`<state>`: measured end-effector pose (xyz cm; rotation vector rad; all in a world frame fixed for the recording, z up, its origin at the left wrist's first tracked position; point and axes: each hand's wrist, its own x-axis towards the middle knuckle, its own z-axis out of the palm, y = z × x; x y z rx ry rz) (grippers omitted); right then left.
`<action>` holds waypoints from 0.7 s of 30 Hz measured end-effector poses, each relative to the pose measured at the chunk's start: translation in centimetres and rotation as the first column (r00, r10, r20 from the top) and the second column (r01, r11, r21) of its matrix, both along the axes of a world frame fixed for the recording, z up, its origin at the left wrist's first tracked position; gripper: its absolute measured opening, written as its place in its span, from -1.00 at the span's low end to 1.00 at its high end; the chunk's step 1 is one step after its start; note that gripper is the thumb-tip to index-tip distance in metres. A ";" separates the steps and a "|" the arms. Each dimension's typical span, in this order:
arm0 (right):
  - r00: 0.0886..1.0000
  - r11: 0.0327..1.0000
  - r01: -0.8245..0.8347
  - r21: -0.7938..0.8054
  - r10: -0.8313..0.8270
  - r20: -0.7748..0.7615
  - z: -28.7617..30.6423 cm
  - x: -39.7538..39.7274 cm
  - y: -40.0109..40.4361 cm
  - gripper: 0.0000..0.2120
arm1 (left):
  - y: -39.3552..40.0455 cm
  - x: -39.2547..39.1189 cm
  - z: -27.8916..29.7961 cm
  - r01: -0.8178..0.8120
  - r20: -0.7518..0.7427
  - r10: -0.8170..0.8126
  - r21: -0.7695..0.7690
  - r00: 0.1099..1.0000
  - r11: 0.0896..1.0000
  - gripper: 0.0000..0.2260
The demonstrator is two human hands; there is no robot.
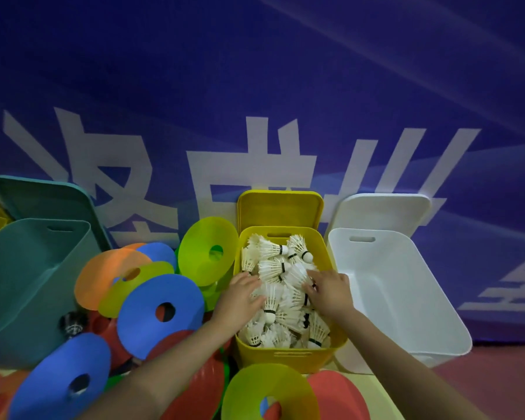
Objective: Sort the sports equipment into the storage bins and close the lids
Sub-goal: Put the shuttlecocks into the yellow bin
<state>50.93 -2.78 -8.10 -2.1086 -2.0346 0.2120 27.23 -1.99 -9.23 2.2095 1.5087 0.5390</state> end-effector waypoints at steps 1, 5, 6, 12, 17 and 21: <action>1.000 1.000 -0.001 0.000 0.001 0.026 -0.1 0.0 -0.1 -0.68 | 0.0 0.2 0.0 0.024 -0.060 -0.023 0.024 0.998 0.999 -0.66; 0.999 1.000 -0.005 -0.003 0.005 0.042 -0.1 0.0 -0.2 -0.76 | 0.5 0.8 0.3 0.021 -0.141 -0.013 0.053 0.990 0.998 -0.65; 0.999 1.000 -0.008 0.000 0.008 0.035 -0.2 0.1 -0.3 -0.76 | 0.7 0.9 0.5 0.008 -0.130 -0.003 0.038 0.992 0.999 -0.62; 1.000 1.000 0.012 -0.021 -0.013 -0.026 0.6 0.2 -0.7 -0.74 | 1.0 0.2 1.0 0.045 0.179 -0.040 -0.024 0.983 0.999 -0.59; 0.979 0.987 0.039 0.153 -0.007 -0.203 2.5 -2.1 -1.6 -0.44 | 1.1 -2.6 2.3 -0.103 0.414 0.089 0.012 0.906 0.995 -0.71; 0.962 0.975 -0.007 0.222 0.068 -0.265 4.6 -6.5 -1.1 -0.52 | 0.7 -8.2 2.5 -0.202 0.476 0.185 -0.014 0.860 0.979 -0.76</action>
